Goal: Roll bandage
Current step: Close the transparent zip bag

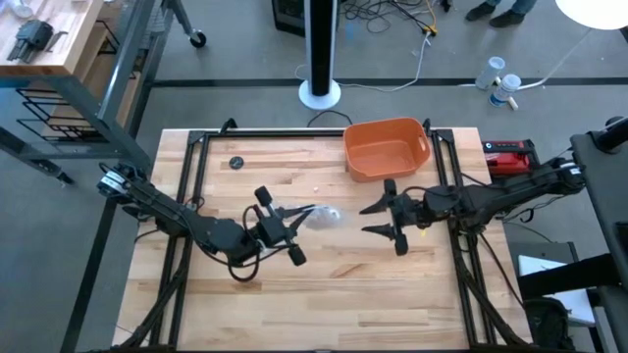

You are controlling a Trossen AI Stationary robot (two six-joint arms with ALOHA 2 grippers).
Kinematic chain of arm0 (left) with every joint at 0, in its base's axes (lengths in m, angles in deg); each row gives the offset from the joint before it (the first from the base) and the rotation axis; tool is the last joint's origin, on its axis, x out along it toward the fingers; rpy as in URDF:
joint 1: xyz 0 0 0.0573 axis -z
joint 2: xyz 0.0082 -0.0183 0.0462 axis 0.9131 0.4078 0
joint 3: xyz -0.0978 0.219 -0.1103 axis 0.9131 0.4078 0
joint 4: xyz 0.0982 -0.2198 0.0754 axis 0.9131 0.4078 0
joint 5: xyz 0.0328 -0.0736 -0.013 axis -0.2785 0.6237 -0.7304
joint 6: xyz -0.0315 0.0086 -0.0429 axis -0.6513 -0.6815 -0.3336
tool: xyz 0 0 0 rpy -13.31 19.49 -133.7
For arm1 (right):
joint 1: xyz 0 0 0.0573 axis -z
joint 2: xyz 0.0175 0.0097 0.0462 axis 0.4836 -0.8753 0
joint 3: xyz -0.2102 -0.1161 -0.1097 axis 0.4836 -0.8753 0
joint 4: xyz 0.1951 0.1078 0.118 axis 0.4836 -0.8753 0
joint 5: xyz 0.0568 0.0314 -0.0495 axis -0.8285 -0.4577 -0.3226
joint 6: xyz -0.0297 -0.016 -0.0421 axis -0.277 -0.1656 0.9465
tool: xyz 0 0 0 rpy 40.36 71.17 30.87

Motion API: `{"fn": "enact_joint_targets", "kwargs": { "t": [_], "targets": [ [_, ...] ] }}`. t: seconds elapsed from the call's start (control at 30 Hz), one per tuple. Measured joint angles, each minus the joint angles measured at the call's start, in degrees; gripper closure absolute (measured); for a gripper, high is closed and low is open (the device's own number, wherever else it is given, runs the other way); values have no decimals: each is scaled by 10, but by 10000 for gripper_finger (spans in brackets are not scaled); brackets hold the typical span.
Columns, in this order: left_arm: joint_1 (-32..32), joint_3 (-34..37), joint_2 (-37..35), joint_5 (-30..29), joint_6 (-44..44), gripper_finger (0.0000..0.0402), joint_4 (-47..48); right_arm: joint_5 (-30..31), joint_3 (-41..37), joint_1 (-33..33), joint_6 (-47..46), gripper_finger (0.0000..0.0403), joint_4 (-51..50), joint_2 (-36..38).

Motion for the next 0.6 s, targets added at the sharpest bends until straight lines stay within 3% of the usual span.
{"fn": "enact_joint_targets", "kwargs": {
  "t": [0.13,0.27,0.43,0.6],
  "targets": [
    [-27,18,0,82,2,402,-35,13,-23,4,-4,216,-5,28],
    [-62,78,0,192,3,401,-136,13,-65,5,-25,219,18,52],
    [-94,168,2,300,-11,401,-288,20,-143,6,-57,219,138,44],
    [-101,217,2,327,-26,401,-375,54,-206,7,-84,220,276,7]
  ]
}}
